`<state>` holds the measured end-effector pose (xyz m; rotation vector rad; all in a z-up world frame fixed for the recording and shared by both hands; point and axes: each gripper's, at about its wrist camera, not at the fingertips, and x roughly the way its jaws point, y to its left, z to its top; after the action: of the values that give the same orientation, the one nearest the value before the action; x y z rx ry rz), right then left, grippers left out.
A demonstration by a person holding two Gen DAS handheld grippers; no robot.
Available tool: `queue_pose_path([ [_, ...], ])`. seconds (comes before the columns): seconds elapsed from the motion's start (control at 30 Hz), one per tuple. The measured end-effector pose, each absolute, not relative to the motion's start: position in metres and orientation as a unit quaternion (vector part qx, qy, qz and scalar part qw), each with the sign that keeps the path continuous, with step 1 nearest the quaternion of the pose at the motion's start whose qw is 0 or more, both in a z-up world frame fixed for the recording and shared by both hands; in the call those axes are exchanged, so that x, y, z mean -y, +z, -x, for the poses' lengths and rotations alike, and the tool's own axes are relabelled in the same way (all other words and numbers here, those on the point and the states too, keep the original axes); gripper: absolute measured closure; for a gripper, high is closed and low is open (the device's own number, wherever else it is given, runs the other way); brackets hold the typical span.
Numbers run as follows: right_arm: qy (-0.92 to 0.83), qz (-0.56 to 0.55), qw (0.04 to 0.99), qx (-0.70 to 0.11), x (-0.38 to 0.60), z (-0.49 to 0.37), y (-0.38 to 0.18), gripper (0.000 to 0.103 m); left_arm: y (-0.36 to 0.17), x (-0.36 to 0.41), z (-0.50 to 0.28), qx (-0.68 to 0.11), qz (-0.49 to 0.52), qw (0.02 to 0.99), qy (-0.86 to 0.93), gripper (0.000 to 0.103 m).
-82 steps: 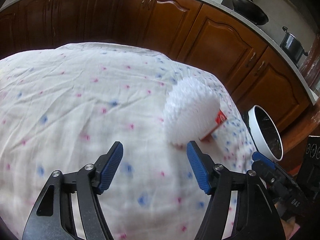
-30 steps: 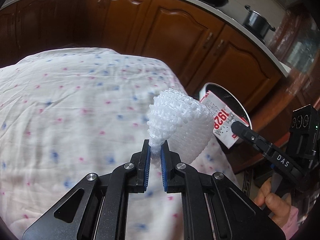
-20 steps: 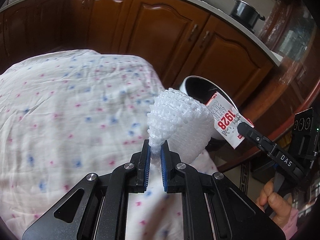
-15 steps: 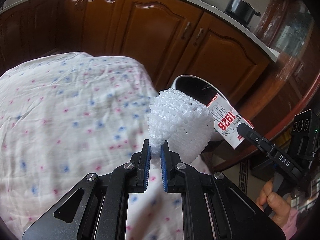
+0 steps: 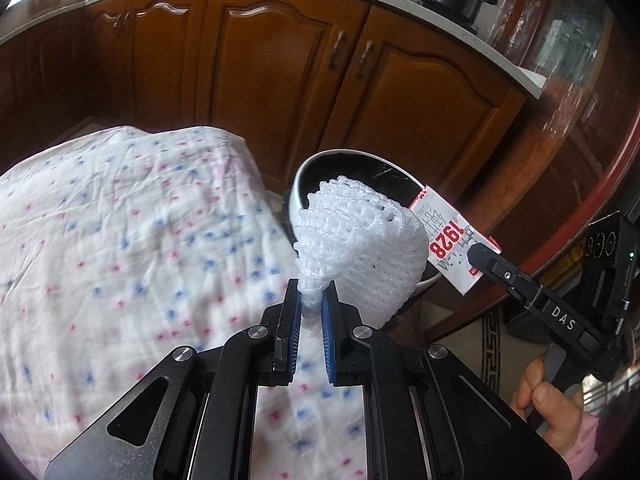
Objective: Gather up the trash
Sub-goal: 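Grasp the white foam net with the left tool while the right tool grasps the red carton, then carry the foam net and red carton over the bin and open both tools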
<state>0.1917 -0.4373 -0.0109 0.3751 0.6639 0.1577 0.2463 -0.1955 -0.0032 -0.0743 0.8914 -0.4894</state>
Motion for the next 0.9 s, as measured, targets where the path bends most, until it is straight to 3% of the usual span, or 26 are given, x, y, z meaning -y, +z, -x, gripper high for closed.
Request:
queue_pose_path([
  [0.9, 0.059, -0.18, 0.927, -0.325, 0.459, -0.209, -0.009, 0.072, 0.001, 0.245, -0.268, -0.425, -0.001, 0.871, -0.246, 0.094],
])
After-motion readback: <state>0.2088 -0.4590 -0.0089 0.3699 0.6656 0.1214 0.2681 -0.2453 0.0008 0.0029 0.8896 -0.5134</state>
